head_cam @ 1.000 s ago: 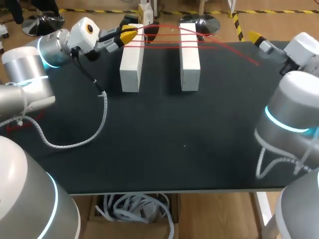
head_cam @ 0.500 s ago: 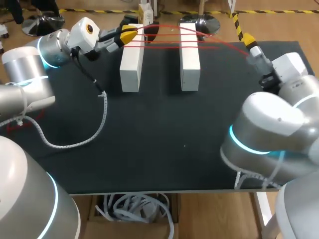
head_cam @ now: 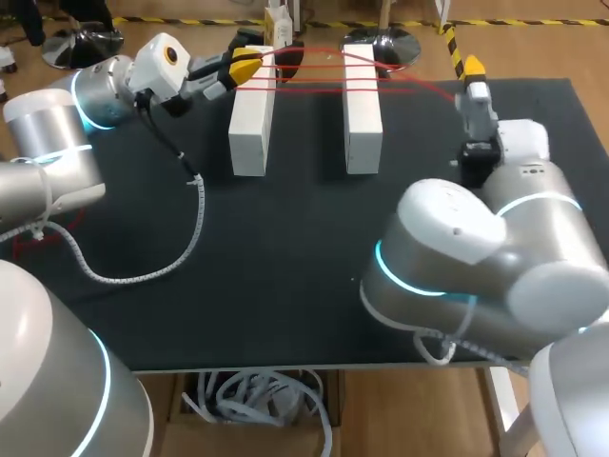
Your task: Grab the tape and strap the tape.
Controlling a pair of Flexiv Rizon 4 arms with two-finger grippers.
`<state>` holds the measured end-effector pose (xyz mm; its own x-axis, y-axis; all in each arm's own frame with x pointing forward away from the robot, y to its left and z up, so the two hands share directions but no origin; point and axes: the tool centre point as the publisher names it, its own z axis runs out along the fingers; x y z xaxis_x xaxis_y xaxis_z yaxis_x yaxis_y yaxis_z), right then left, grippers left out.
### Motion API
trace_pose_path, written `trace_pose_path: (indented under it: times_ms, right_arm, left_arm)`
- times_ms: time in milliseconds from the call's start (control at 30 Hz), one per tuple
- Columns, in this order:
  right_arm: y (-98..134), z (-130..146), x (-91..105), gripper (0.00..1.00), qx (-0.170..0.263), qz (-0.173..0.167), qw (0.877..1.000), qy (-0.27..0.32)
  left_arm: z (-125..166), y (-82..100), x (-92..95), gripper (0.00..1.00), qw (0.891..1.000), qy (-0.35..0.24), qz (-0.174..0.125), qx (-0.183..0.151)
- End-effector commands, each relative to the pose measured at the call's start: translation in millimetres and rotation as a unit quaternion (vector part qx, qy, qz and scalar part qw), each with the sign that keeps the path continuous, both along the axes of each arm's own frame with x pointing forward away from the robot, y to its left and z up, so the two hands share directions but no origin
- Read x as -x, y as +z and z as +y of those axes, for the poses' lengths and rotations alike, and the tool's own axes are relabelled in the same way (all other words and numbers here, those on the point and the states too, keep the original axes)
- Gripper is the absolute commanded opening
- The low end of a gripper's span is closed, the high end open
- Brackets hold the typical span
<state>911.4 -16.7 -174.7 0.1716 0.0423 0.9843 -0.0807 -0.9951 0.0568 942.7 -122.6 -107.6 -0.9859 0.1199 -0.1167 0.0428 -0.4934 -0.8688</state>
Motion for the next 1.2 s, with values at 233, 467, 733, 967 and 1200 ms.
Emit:
trace_pose_path:
  times_ms: [233, 467, 733, 967, 1200]
  right_arm:
    - [16, 17, 0.0, 1.00, -0.196, -0.101, 0.975, -0.023]
    - [24, 14, -1.2, 1.00, -0.196, -0.112, 0.974, -0.012]
    - [30, 3, -2.1, 1.00, -0.192, -0.091, 0.977, -0.029]
    - [41, -3, -5.3, 1.00, -0.203, -0.092, 0.974, -0.038]
    - [50, -2, -6.4, 1.00, -0.206, -0.093, 0.973, -0.037]
  left_arm:
    - [0, -0.7, -0.8, 0.00, 1.000, -0.001, 0.000, 0.000]
    - [0, -0.7, -0.8, 0.00, 1.000, -0.001, 0.000, 0.000]
    - [0, -0.7, -0.8, 0.00, 1.000, -0.001, 0.000, 0.000]
    - [0, -0.7, -0.8, 0.00, 1.000, -0.001, 0.000, 0.000]
    - [0, -0.7, -0.8, 0.00, 1.000, -0.001, 0.000, 0.000]
